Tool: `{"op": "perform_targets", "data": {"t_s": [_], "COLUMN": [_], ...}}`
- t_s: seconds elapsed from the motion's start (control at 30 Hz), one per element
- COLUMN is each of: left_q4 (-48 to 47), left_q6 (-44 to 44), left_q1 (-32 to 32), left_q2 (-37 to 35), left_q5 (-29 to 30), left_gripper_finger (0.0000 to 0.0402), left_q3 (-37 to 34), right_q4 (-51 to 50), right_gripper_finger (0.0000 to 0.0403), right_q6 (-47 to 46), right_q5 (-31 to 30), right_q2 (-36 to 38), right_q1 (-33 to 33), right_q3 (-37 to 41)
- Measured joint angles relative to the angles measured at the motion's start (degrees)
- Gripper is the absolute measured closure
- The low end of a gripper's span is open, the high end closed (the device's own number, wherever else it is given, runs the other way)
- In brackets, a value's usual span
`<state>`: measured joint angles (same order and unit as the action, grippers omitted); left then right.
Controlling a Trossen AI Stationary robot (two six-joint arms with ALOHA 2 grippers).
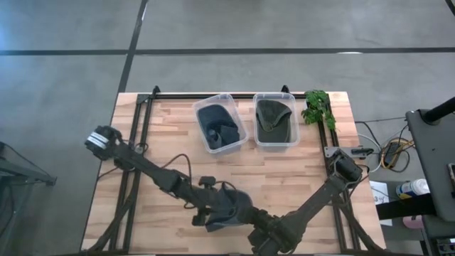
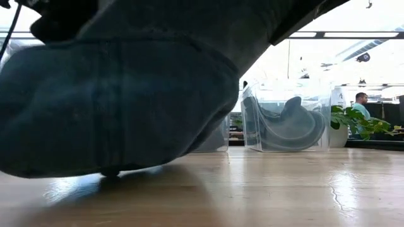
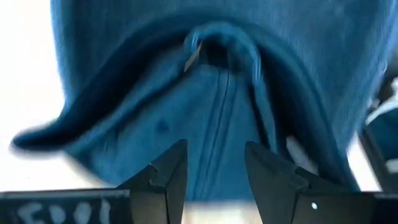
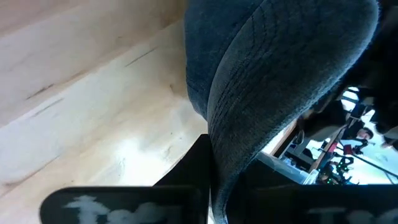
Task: Pick & Place hat
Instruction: Put the blue cap into the left transparent bin
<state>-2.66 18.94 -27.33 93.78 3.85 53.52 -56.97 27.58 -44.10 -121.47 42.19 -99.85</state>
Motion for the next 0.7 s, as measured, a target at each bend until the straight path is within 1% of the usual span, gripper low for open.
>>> {"op": "perform_targets", "data": {"t_s": [0.17, 0.33, 0.43, 0.57, 0.7], "left_q4": [8.86, 10.97, 11.09, 13.24, 14.73], "left_q6": [-0.05, -0.05, 0.14, 2.34, 3.76], "left_q1": [0.10, 0.09, 0.09, 0.11, 0.11], "left_q2": [4.57, 7.41, 9.17, 11.50, 12.58], "left_q5": [-0.17, -0.19, -0.19, -0.25, -0.35], "left_gripper_finger": [0.0248, 0.0248, 0.0248, 0.0248, 0.0248], "left_q3": [0.03, 0.13, 0.13, 0.13, 0.13], "right_q4": [1.47, 2.38, 2.40, 2.40, 2.28], "right_gripper_finger": [0.0387, 0.0387, 0.0384, 0.0361, 0.0324], "right_q6": [-0.09, -2.45, -7.68, -14.86, -20.70], "right_q5": [0.04, 0.00, 0.01, 0.05, 0.68], "right_q2": [0.00, 0.00, 0.00, 0.00, 0.00], "right_q1": [-0.09, -0.09, 0.00, 0.33, 0.65], "right_q3": [-0.02, -0.02, -0.02, -0.02, -0.44]}}
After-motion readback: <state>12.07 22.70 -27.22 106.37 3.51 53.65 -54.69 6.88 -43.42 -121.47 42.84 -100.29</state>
